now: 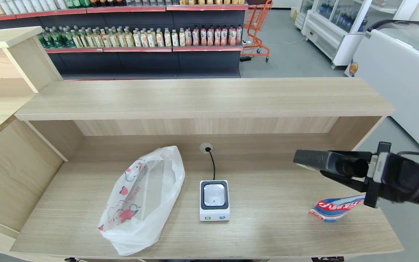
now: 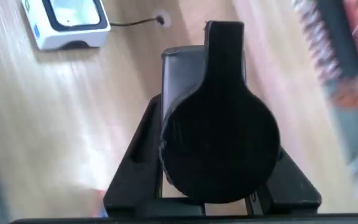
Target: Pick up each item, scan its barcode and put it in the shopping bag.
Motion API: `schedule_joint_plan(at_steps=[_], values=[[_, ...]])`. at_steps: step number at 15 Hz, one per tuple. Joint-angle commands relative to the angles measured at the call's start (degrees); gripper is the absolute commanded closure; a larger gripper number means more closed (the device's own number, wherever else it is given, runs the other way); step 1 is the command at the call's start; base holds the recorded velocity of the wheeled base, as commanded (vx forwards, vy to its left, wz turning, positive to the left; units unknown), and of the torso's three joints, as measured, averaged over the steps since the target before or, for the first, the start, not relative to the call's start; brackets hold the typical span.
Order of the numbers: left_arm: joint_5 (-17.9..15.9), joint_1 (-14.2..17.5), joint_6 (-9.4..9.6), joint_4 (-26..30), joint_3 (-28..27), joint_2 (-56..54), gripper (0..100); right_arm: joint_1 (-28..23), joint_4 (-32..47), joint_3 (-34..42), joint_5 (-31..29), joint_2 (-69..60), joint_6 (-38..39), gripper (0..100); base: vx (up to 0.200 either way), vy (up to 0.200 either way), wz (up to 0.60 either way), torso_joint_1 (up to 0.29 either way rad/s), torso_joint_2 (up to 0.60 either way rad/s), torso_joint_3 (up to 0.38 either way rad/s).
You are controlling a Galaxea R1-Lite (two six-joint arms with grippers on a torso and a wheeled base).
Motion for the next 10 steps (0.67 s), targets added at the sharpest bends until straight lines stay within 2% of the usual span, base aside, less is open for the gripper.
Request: schedule_joint_plan(at_steps=[1, 3, 4, 5, 6, 9, 10], values=[[0.0, 0.01, -0.01, -0.01, 0.0, 0.06, 0, -4.97, 1.4, 1.79, 18.71, 0.14, -31.52, 100, 0.0, 0.0, 0.0, 0.0, 0.0, 0.0], [0.0, 0.01, -0.01, -0.01, 0.0, 0.06, 0, -3.39, 6.32, 1.79, 26.53, 4.01, -61.93, 100, 0.0, 0.0, 0.0, 0.0, 0.0, 0.0], [0.0, 0.01, -0.01, -0.01, 0.0, 0.06, 0, -2.16, 8.87, 2.05, 26.7, 4.71, -67.29, 100, 0.0, 0.0, 0.0, 0.0, 0.0, 0.0], [0.0, 0.01, -0.01, -0.01, 0.0, 0.06, 0, -0.58, 16.52, 2.23, 26.62, 6.38, -78.98, 100, 0.0, 0.0, 0.0, 0.0, 0.0, 0.0], [0.0, 0.01, -0.01, -0.01, 0.0, 0.06, 0, -0.22, 17.22, 2.14, 26.79, 6.64, -83.99, 100, 0.0, 0.0, 0.0, 0.0, 0.0, 0.0], [0.0, 0.1, -0.01, -0.01, 0.0, 0.06, 0, 1.45, 17.39, 0.38, 28.64, 7.43, -90.85, 100, 0.0, 0.0, 0.0, 0.0, 0.0, 0.0], [0.0, 0.01, -0.01, -0.01, 0.0, 0.06, 0, 3.64, 16.87, -1.03, 28.81, 7.61, -92.43, 100, 0.0, 0.0, 0.0, 0.0, 0.0, 0.0]])
